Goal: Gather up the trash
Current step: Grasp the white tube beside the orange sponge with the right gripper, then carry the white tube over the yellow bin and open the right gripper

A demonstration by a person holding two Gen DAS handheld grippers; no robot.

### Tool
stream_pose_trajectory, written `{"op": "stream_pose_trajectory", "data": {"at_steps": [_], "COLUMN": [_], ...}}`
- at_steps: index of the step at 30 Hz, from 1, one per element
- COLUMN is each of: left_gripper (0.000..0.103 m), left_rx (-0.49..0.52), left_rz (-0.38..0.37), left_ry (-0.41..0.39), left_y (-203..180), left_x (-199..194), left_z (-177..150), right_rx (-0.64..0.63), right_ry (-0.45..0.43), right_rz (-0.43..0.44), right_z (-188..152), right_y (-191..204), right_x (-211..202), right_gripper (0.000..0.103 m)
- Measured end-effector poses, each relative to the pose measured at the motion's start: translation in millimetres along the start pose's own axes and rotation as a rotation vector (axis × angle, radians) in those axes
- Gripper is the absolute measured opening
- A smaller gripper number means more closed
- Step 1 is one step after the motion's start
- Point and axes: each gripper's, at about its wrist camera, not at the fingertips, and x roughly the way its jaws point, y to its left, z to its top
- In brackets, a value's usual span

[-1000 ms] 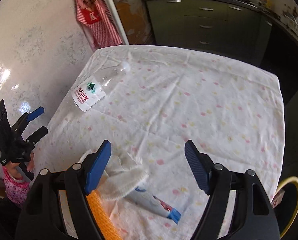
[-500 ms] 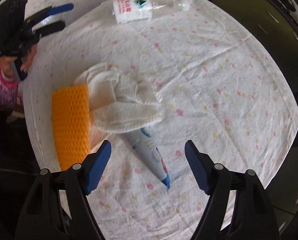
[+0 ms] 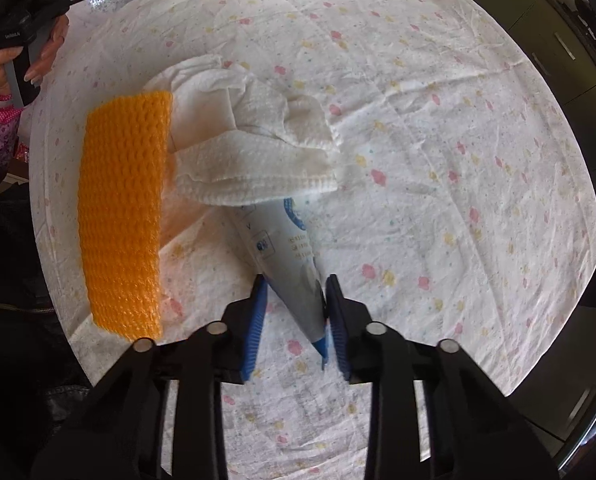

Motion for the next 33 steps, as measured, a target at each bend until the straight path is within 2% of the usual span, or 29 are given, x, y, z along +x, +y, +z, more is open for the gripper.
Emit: {"op": "stream_pose_trajectory", "data": {"at_steps": [6,11,17,21,23,27,30,33], "left_gripper": [0.098,0.098,0.098,0.098,0.098,0.098,0.098,0.098], "left_rx": [0.010,0.017,0.028,0.040,0.052,0.067,0.077,0.088], "left_rz": [-0.003,-0.009,-0.021,-0.031,-0.035,-0.043,-0.047,-0.048], "left_ry": [-0.005,-0.008,-0.016,-0.018,-0.017,-0.022,-0.022,-0.015], "left_y": [-6.1,-11.0,-20.7,-29.0,-34.5,-44.1,-50.5,-55.2], "left_x": [-3.6,-5.7,-7.8,-9.0,-9.6,-10.7,-10.5,-9.4], "left_z": [0.0,0.2,2.8,4.8,6.3,8.7,9.9,11.1], "right_rx": [0.039,0.148,0.354,0.529,0.641,0.853,0.964,1.050], "right_ry": [-0.042,-0.058,-0.220,-0.300,-0.302,-0.256,-0.214,-0.186], "right_rz": [0.000,-0.008,0.005,-0.059,-0.115,-0.199,-0.227,-0.220], "right_z": [-40.4,-92.6,-163.3,-202.0,-212.5,-260.1,-287.3,-304.6], "right_y": [9.4,8.3,3.6,-16.2,-38.7,-83.7,-110.2,-131.7], "right_x": [-11.8,-14.8,-41.9,-68.9,-76.1,-68.2,-53.6,-37.7], "right_gripper": [0.019,0.017,0.017,0.017,0.017,0.017,0.017,0.018]}}
